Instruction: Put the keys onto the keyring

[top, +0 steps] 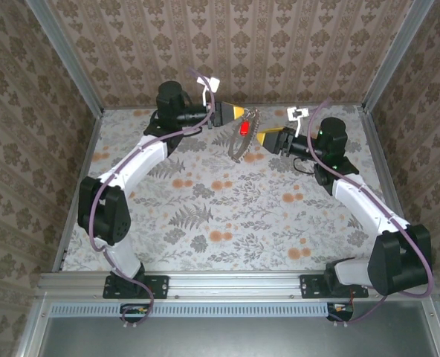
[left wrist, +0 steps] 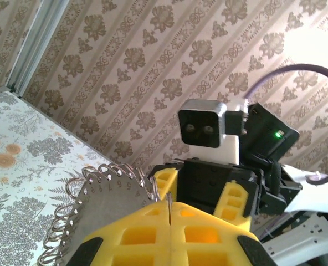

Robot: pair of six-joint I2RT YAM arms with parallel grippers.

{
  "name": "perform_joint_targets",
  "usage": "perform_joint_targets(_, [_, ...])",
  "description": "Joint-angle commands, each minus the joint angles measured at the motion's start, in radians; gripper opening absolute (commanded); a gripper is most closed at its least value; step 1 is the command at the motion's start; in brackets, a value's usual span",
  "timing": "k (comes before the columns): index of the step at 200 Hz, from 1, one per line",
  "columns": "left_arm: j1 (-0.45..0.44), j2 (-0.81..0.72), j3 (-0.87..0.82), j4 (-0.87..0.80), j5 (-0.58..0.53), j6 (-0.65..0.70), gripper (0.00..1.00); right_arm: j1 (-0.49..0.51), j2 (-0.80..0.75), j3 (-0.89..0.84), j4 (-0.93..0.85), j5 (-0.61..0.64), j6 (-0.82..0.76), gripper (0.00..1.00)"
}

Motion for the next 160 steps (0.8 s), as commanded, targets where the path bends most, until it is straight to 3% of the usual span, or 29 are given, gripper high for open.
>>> perform_joint_targets(1, [0.003,-0.036,-0.023,0.140,-0.052,-0.114,0.00,0.009,-0.005,0.005,0.090,0.030,0.012,0.52])
perform_joint_targets(160, [-0.053,-0.029,-0.031,0.274,-0.101,-0.268,0.00,0.016,0.137,0.131,0.128,0.029,0.004,0.54])
